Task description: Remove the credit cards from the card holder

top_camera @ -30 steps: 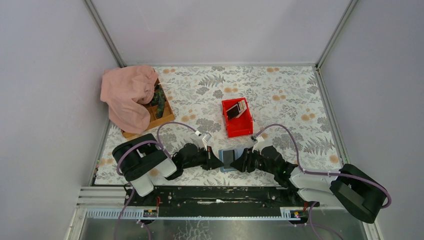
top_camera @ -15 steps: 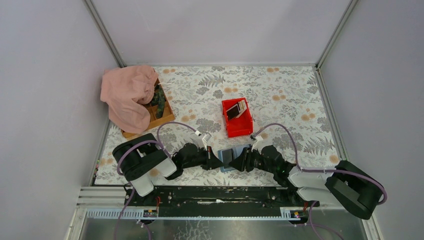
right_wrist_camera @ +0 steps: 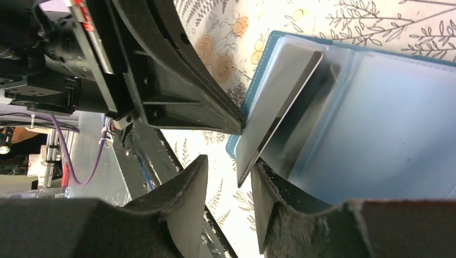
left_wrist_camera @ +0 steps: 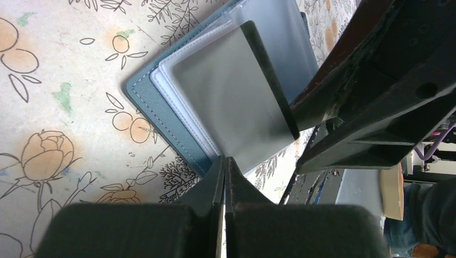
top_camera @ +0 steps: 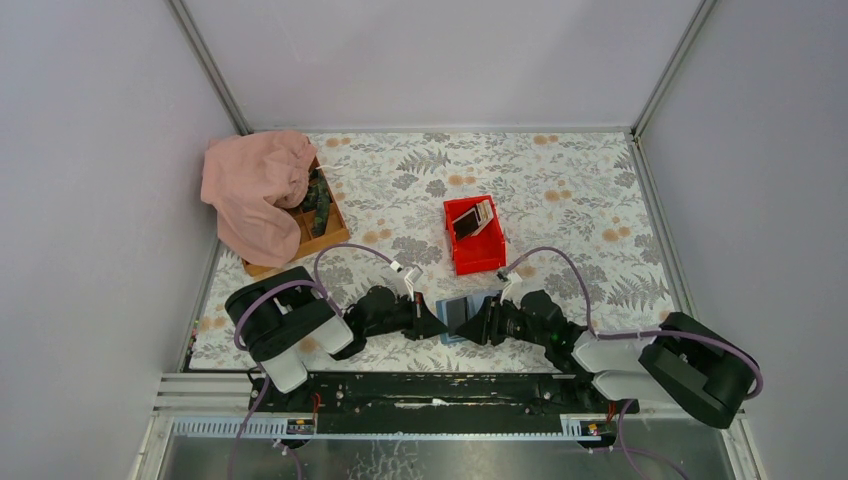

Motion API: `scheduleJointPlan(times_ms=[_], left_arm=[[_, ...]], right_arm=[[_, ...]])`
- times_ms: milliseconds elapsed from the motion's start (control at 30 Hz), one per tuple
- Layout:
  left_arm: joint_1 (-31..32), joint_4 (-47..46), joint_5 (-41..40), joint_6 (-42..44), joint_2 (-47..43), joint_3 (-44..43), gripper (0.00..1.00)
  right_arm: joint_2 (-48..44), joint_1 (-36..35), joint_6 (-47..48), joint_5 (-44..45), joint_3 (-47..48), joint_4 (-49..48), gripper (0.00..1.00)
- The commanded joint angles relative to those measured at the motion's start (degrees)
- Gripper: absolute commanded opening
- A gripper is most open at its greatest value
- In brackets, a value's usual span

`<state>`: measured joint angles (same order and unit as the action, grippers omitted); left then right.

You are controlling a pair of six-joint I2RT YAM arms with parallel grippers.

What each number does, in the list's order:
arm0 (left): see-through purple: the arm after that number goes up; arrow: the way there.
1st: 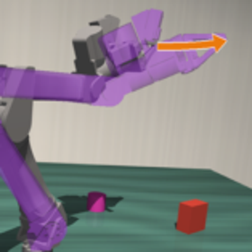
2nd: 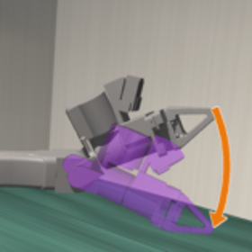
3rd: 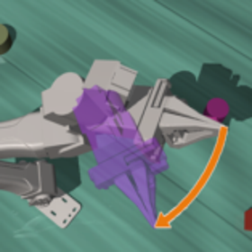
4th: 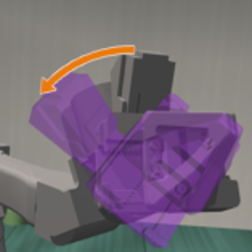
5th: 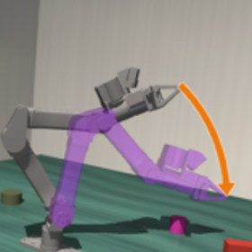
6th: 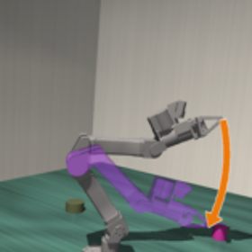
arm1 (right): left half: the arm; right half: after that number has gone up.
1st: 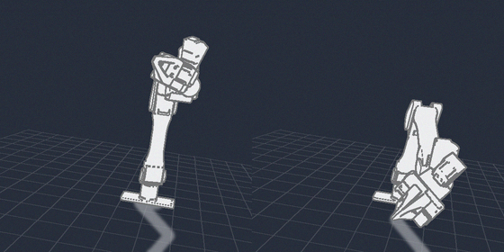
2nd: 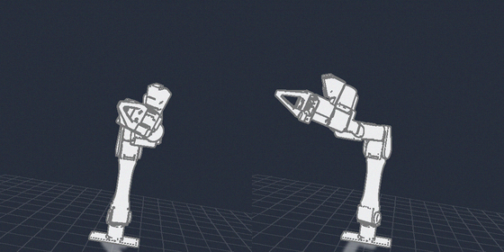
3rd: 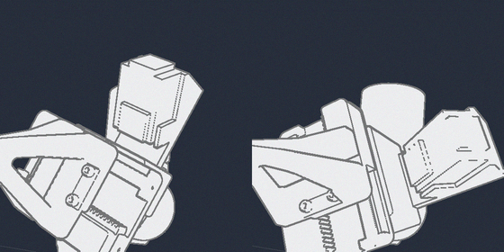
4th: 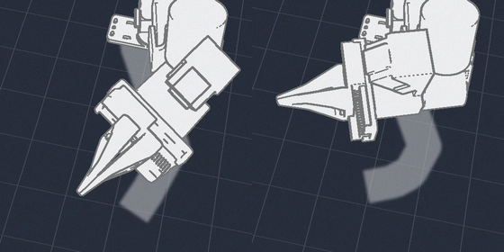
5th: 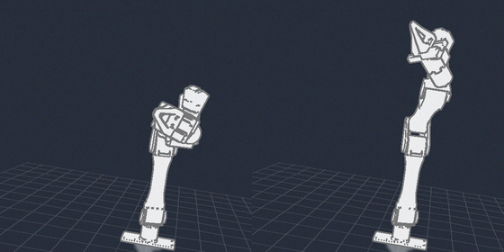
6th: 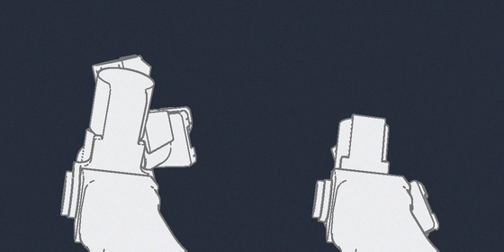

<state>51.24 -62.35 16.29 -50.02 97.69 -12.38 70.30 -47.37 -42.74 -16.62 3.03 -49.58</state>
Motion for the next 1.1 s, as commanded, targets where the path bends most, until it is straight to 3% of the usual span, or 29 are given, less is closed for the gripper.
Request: scheduleJointPlan(times_ms=[0,267,1067], left_arm=[[-0.5,-2.1,0.3,0.6,0.9,-0.2,0.0],[-0.5,-2.9,0.6,0.3,1.5,-0.1,0.0],[-0.7,-5.3,0.9,-0.3,2.3,1.0,0.0]], right_arm=[[-5.7,0.2,1.6,0.2,2.1,1.5,0.42],[-12.8,1.9,3.4,1.4,1.5,9.5,0.42],[-14.3,3.3,3.7,6.1,0.9,16.6,0.39]])
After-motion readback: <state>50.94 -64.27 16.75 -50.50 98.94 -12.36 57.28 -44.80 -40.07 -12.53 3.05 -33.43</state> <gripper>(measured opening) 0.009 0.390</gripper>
